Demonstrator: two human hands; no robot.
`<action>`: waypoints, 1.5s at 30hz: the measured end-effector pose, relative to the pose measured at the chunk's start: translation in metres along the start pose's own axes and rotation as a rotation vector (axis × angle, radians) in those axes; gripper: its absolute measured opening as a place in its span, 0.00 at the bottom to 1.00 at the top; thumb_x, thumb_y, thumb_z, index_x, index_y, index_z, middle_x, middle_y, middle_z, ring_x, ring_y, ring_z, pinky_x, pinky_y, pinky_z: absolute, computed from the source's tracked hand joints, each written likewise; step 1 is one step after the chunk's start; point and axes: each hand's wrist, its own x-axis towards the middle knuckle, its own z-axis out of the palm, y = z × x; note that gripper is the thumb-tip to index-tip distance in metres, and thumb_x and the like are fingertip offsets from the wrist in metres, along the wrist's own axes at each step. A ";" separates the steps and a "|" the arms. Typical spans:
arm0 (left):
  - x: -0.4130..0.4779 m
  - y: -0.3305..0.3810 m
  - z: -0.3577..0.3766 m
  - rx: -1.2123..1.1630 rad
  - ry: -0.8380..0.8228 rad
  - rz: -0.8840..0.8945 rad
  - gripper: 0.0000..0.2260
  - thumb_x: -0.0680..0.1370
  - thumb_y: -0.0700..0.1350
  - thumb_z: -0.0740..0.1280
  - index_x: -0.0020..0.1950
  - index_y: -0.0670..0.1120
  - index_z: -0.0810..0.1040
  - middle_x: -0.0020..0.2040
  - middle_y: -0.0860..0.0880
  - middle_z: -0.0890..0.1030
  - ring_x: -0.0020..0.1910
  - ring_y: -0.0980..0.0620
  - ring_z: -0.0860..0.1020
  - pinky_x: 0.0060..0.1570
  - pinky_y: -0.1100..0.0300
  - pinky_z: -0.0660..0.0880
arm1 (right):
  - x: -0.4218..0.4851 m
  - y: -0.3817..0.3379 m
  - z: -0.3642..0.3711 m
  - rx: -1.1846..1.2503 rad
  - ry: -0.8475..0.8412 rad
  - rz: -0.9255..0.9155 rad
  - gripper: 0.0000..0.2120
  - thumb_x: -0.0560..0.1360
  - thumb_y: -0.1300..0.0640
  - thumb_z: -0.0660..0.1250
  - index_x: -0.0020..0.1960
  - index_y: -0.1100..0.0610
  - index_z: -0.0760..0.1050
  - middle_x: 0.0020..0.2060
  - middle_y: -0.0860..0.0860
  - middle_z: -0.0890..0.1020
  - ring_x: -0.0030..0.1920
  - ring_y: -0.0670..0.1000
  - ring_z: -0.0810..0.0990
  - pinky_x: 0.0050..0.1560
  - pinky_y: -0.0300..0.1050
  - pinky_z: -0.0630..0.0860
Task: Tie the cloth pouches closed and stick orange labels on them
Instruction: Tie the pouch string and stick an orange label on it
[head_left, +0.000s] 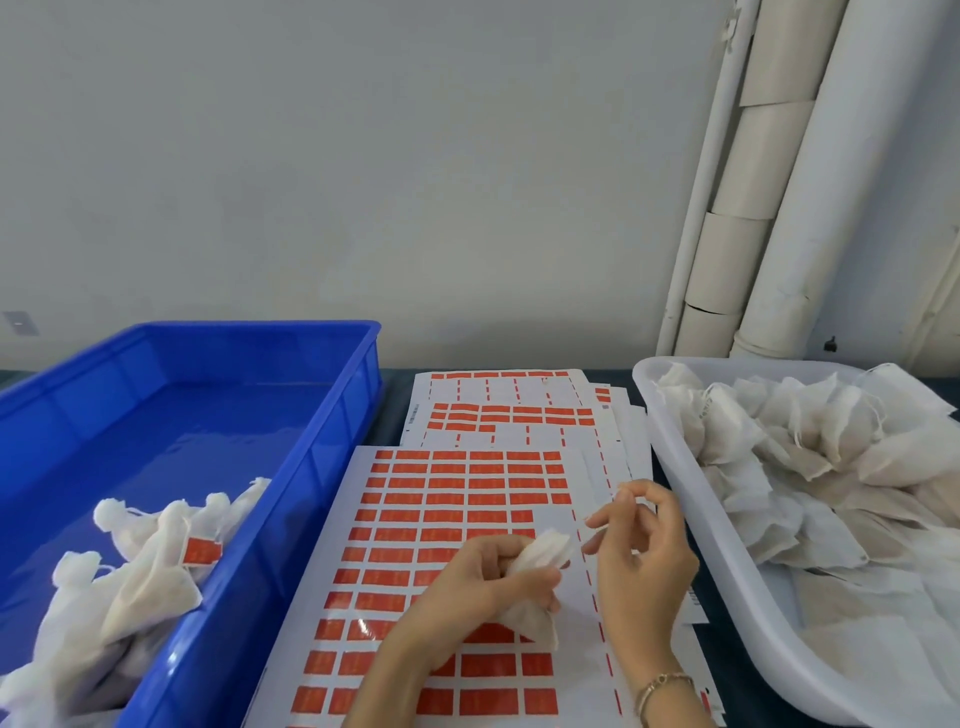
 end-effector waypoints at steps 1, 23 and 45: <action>-0.001 0.001 0.000 0.021 -0.008 -0.008 0.06 0.76 0.52 0.68 0.49 0.52 0.82 0.42 0.53 0.84 0.47 0.55 0.81 0.58 0.59 0.72 | 0.001 0.000 -0.001 0.007 0.020 0.012 0.08 0.77 0.50 0.60 0.49 0.55 0.73 0.30 0.44 0.81 0.27 0.45 0.79 0.31 0.29 0.74; 0.014 -0.023 -0.007 0.186 0.711 0.260 0.21 0.74 0.47 0.72 0.66 0.53 0.73 0.58 0.57 0.78 0.56 0.55 0.77 0.55 0.66 0.77 | -0.017 0.005 0.010 -0.163 -0.641 -0.007 0.06 0.76 0.52 0.67 0.44 0.41 0.73 0.36 0.38 0.81 0.39 0.42 0.81 0.37 0.32 0.78; 0.015 -0.020 -0.003 -0.183 0.596 0.247 0.15 0.74 0.58 0.60 0.50 0.52 0.81 0.44 0.54 0.82 0.46 0.55 0.80 0.43 0.68 0.75 | -0.017 -0.008 0.010 0.031 -0.474 0.163 0.08 0.76 0.55 0.68 0.52 0.43 0.76 0.46 0.34 0.80 0.49 0.37 0.78 0.43 0.26 0.74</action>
